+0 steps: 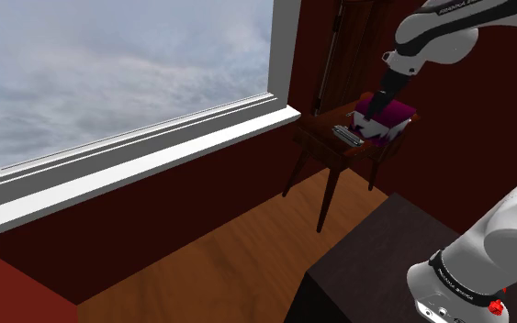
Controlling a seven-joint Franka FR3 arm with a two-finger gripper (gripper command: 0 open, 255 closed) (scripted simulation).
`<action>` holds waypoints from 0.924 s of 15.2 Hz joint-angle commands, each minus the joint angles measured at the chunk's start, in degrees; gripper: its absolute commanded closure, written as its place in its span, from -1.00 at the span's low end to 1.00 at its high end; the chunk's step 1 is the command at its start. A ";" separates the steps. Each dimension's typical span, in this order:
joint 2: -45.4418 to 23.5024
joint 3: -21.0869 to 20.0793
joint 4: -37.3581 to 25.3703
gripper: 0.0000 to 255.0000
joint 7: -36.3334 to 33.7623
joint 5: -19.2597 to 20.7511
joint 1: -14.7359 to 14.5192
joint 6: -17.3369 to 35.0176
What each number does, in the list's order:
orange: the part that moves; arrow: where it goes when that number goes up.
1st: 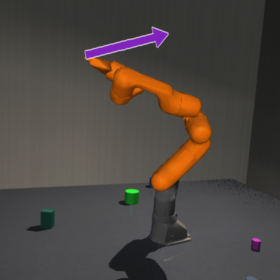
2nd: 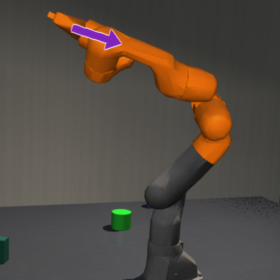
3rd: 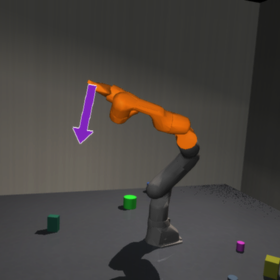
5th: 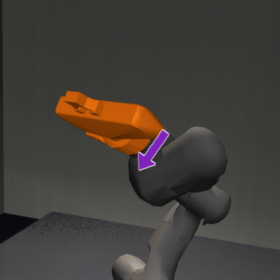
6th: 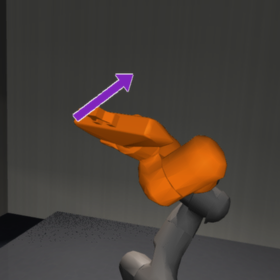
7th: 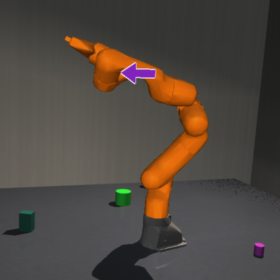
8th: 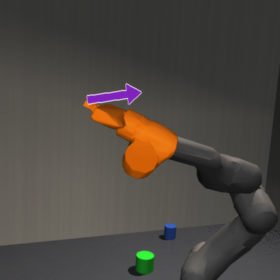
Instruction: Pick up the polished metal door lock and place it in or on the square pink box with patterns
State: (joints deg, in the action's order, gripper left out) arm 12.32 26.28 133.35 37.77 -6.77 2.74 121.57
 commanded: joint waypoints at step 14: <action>-37.50 1.57 -24.71 -1.00 26.26 -27.93 8.44 2.62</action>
State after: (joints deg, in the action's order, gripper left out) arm -22.42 28.46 111.03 62.69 -32.93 9.93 124.52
